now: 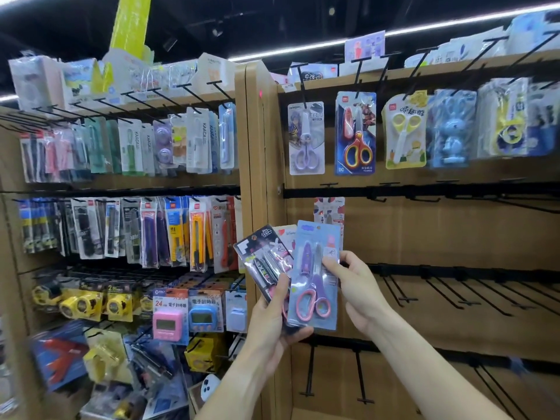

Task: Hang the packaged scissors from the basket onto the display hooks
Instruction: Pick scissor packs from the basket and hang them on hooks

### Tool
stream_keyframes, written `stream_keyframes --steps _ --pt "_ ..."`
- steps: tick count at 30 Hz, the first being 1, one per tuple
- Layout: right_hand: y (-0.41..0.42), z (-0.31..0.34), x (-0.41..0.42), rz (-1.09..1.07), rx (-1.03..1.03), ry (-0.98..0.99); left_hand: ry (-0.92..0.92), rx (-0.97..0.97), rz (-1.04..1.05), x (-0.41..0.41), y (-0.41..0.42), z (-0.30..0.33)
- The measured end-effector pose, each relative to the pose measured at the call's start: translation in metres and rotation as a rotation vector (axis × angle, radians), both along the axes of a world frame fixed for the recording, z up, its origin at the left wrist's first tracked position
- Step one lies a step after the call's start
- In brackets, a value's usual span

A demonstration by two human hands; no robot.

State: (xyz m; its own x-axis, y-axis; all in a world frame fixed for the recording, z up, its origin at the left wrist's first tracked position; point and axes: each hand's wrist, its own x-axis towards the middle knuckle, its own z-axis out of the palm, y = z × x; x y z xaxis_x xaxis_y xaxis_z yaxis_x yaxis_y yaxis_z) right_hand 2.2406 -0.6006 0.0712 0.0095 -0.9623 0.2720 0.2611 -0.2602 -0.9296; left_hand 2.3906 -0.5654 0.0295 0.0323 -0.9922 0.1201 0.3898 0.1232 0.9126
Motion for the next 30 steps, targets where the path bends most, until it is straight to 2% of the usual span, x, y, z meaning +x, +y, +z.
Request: stream_keyframes --steps 2,5,8,14,26,30 --pt "-0.009 0.005 -0.002 -0.019 0.036 -0.064 0.027 0.007 0.007 0.003 -0.002 0.003" --pt "-0.037 0.02 -0.009 -0.157 0.042 -0.099 0.073 0.03 0.021 0.01 -0.005 0.003" --pt "-0.068 0.033 -0.016 -0.257 0.004 -0.042 0.079 0.033 0.043 0.015 -0.006 0.001" --pt "-0.105 0.037 -0.013 -0.297 -0.013 0.071 0.059 0.019 0.045 0.013 -0.005 0.006" --pt "-0.155 0.04 -0.02 -0.399 0.146 0.109 0.019 0.016 0.03 0.004 0.003 0.018" --pt "-0.154 0.03 -0.026 -0.531 0.175 0.213 0.013 0.024 0.026 -0.001 0.005 0.02"
